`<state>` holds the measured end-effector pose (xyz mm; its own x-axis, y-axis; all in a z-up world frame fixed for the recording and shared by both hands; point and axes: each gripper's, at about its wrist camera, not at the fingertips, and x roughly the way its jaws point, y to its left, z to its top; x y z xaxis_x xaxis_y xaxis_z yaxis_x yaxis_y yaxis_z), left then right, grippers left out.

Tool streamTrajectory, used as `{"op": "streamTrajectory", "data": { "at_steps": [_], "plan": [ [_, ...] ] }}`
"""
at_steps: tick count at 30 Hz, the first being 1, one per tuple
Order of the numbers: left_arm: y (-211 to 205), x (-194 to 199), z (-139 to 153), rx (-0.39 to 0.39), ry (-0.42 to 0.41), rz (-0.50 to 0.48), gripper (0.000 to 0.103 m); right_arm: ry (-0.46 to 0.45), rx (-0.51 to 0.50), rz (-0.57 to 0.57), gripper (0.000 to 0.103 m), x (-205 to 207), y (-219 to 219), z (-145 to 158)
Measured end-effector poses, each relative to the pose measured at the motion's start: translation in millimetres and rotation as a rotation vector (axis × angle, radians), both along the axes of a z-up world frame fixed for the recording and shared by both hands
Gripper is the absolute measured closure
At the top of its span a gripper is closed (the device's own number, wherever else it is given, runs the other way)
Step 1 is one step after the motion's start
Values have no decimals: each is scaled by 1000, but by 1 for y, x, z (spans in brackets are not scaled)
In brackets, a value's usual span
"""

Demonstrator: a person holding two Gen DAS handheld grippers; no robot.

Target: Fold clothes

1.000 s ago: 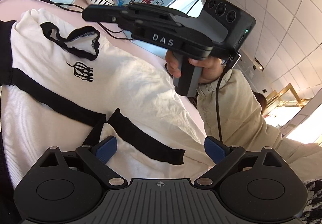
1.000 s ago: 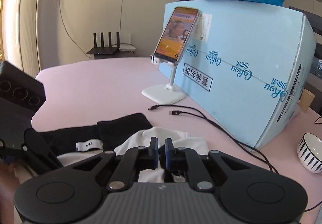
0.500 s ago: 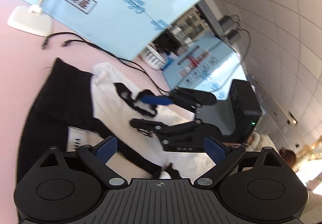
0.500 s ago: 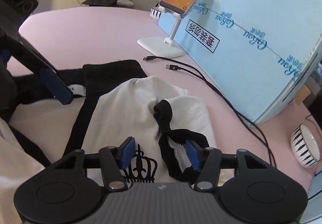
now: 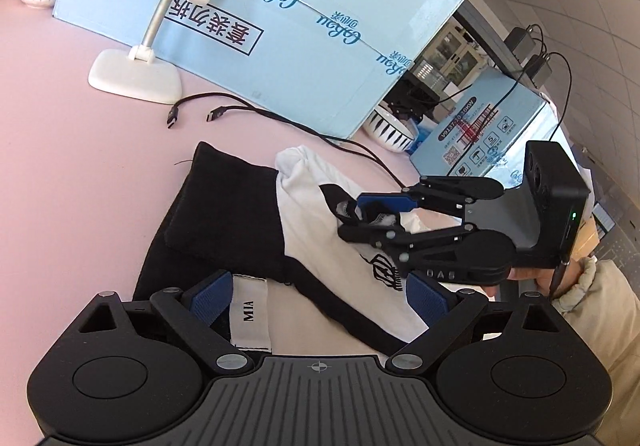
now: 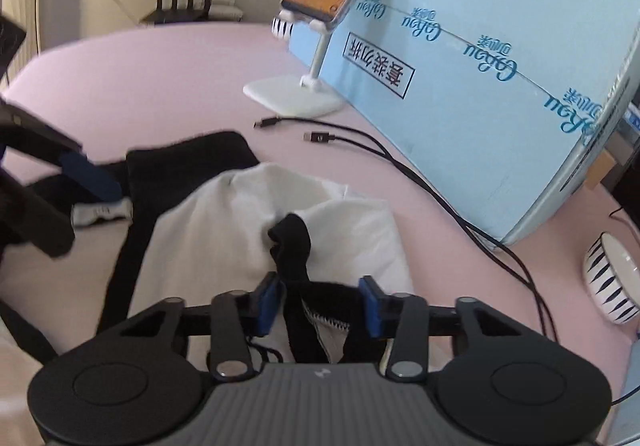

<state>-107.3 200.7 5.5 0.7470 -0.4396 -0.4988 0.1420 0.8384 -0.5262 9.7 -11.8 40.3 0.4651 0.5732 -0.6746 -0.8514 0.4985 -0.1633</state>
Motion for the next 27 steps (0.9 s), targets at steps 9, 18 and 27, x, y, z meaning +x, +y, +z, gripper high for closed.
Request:
{"op": "streamTrajectory", "data": {
  "at_steps": [9,18,27],
  "plan": [
    [-11,-2,1,81,-15,-5,11,-16,92,120,95,-33,-18,30],
    [-10,-2,0,70,-16,-3,11,88,12,169,93,-64,-32,2],
    [-9,-1,-1,54,-25,5,10,36,-88,91,16,-102,-28,7]
  ]
}}
